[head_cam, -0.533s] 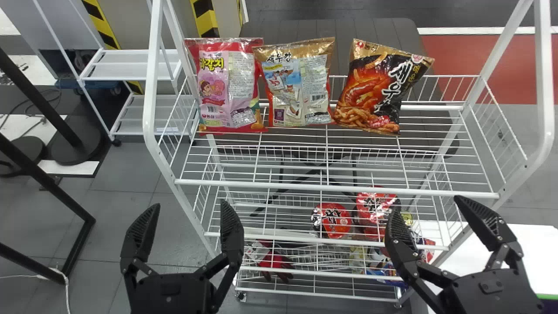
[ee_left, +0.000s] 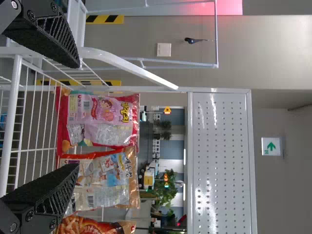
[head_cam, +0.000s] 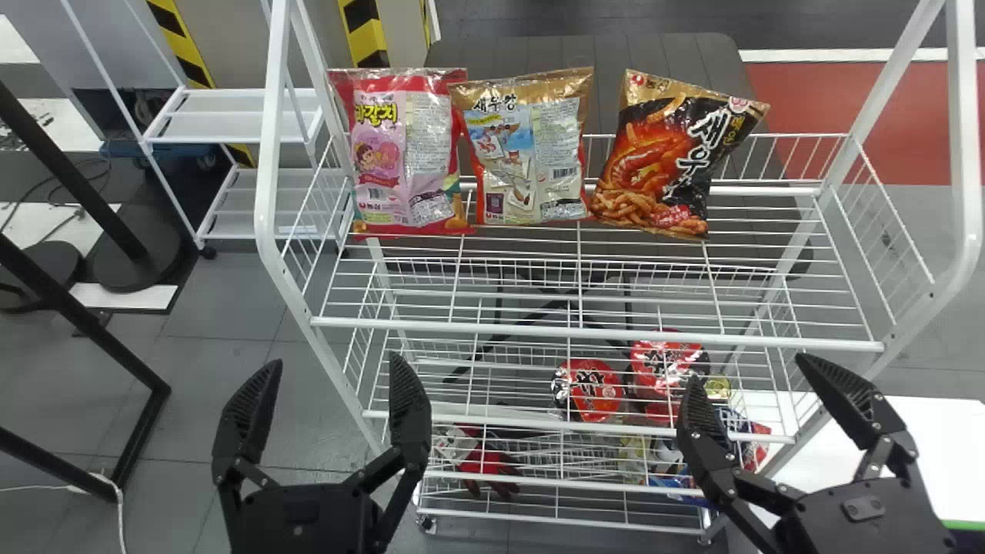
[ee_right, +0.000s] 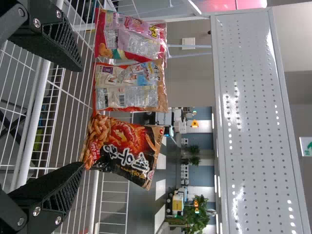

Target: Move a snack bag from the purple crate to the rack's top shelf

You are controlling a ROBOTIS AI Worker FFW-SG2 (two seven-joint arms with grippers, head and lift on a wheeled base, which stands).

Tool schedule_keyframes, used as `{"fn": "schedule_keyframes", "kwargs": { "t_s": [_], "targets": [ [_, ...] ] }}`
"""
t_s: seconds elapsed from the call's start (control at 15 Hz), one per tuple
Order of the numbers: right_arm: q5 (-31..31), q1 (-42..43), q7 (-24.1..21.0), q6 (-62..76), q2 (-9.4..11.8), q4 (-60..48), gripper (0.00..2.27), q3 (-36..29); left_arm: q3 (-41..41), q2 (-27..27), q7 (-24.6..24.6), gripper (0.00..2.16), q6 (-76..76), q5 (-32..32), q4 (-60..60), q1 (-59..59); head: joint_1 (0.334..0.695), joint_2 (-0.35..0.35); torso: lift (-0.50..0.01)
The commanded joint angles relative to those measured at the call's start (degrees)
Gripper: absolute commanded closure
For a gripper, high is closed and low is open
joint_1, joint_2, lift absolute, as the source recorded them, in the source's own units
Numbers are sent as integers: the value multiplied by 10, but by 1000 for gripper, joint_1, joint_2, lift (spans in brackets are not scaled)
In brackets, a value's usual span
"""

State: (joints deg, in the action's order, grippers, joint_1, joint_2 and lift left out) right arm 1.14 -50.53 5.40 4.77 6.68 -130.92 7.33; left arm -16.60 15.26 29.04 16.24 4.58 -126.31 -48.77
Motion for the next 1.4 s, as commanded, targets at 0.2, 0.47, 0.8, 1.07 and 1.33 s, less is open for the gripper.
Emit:
{"fn": "schedule_keyframes", "kwargs": {
  "t_s": [0.2, 0.47, 0.8, 1.07, 1.33],
  "targets": [
    [0, -5, 21, -72, 18, -32, 140, -7, -10, -1, 19, 90, 8, 17, -2, -6, 695, 86, 1],
    [-1, -4, 21, -81, 25, -34, 137, -9, -16, -1, 28, 90, 14, 24, -2, -7, 695, 83, 1],
    [-7, 6, 30, -89, 27, -27, 137, -9, -15, -1, 21, 90, 8, 24, -11, -6, 695, 77, -20],
    [-15, 12, 29, -89, 35, -16, 137, -14, -18, -2, 17, 90, -9, 23, -10, 4, 695, 76, -36],
    [-15, 17, 30, -89, 42, -7, 137, -14, -21, -2, 12, 90, -16, 16, -12, 5, 695, 61, -52]
  ]
}}
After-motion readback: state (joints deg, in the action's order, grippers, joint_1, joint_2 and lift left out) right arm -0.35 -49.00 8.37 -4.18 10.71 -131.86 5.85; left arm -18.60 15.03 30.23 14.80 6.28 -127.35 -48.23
